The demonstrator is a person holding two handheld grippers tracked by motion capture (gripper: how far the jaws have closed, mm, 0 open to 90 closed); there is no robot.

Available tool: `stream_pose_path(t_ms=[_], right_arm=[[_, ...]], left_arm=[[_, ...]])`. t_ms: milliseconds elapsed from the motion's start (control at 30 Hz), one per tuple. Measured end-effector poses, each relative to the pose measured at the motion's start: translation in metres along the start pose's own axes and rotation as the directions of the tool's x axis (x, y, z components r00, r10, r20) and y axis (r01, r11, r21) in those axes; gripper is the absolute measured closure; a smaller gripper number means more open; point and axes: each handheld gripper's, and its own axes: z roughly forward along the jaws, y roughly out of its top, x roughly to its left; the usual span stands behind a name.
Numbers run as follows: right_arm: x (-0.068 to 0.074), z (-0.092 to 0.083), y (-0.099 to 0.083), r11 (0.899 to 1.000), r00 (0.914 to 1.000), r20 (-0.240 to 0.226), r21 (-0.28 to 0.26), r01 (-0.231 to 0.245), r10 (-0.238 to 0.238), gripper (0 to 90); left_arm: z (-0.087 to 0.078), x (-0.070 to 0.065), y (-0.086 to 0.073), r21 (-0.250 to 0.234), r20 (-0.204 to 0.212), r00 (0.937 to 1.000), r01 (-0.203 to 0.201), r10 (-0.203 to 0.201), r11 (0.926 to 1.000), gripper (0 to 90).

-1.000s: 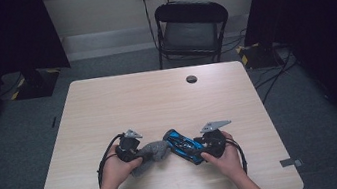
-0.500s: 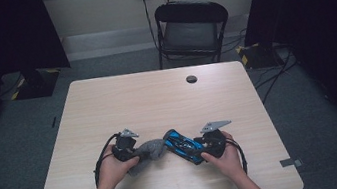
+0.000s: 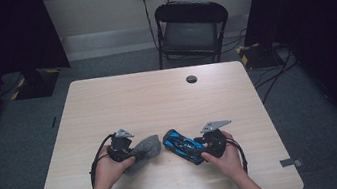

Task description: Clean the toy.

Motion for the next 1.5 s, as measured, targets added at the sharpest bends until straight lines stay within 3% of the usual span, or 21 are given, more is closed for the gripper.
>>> stream_pose_path(t_ms=[433,933,1000,1067,1233,1367,1500], right_arm=[[-0.001,-0.003,-0.002,1.000,0.9998,-0.007,-0.009,0.017,-0.017,36.8],[-0.001,-0.004,0.000,0.999,0.9993,0.002,0.006,0.037,-0.037,36.4],[0.000,-0.004,0.001,0.999,0.9991,0.005,0.010,0.042,-0.042,35.0],[0.002,-0.002,0.003,0.999,0.9984,0.026,0.014,0.050,-0.050,27.5],[0.007,0.002,0.008,0.997,0.9978,-0.002,0.044,0.067,-0.067,22.1],[0.011,0.007,0.013,0.995,0.9967,0.006,0.062,0.080,-0.081,17.8],[0.013,0.012,0.021,0.992,0.9935,0.039,0.064,0.105,-0.107,15.7]], left_arm=[[0.001,0.007,-0.009,-0.003,-0.028,0.9995,0.013,-0.013,0.9999,72.0],[0.005,0.007,-0.012,-0.001,-0.016,0.9998,0.014,-0.014,0.9999,71.9],[0.006,0.007,-0.012,-0.003,-0.016,0.9998,0.015,-0.015,0.9999,71.8],[0.006,0.007,-0.012,-0.002,-0.014,0.9998,0.013,-0.013,0.9999,71.7],[0.007,0.008,-0.012,-0.005,-0.009,0.9999,0.013,-0.013,0.9999,71.6],[0.007,0.008,-0.013,-0.011,-0.004,0.9999,0.015,-0.015,0.9998,71.6],[0.006,0.008,-0.013,-0.012,-0.001,0.9999,0.016,-0.016,0.9998,71.6]])
